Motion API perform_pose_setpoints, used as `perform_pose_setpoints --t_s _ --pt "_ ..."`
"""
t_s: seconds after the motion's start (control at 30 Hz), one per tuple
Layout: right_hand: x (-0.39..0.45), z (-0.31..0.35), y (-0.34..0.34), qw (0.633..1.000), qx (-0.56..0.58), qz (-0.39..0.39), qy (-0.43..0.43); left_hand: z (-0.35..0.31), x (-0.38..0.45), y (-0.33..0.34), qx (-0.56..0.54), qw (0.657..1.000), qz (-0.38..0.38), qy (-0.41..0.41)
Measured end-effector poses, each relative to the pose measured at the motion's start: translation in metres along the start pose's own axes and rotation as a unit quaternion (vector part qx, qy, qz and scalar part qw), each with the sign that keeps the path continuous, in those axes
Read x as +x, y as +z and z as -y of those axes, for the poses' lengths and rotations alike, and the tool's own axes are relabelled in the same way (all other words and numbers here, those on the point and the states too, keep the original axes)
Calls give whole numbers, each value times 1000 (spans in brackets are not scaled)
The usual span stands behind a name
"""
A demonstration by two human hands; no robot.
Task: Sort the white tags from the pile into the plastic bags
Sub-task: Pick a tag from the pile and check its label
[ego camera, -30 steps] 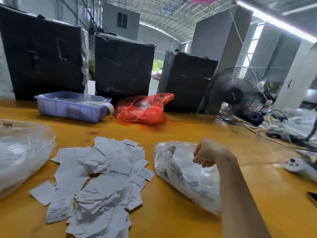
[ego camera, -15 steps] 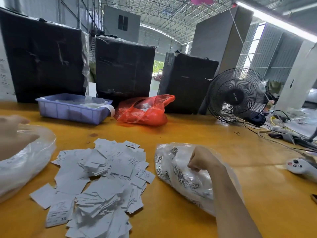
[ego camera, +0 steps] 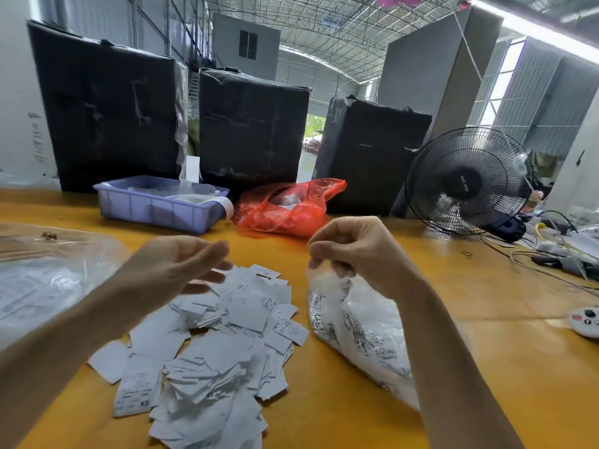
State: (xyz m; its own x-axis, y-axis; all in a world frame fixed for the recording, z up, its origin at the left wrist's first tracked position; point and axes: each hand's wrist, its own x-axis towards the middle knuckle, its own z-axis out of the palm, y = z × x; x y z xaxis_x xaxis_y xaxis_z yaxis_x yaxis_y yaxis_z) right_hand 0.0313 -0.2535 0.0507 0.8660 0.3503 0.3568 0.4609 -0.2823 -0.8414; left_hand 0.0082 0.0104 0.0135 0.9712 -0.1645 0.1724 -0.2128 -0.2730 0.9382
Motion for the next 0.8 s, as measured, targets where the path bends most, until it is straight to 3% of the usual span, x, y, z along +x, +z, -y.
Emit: perform_pose_setpoints --t_s 0.07,0.13,0.23,0.43,0.63,0.8 --pt "5 9 32 998 13 49 -48 -8 -10 22 -107 986 117 -48" --pt "9 10 60 995 -22 62 -75 -5 -12 35 -166 971 156 -72" --pt "11 5 80 997 -40 56 -48 2 -10 44 -183 975 99 -82" --pt "10 -6 59 983 47 85 153 12 -4 33 -111 989 -19 -93" --pt "10 -13 59 979 37 105 169 19 -1 34 -87 993 -24 -71" --pt "11 -14 63 982 31 97 157 17 -1 29 -64 996 33 -58"
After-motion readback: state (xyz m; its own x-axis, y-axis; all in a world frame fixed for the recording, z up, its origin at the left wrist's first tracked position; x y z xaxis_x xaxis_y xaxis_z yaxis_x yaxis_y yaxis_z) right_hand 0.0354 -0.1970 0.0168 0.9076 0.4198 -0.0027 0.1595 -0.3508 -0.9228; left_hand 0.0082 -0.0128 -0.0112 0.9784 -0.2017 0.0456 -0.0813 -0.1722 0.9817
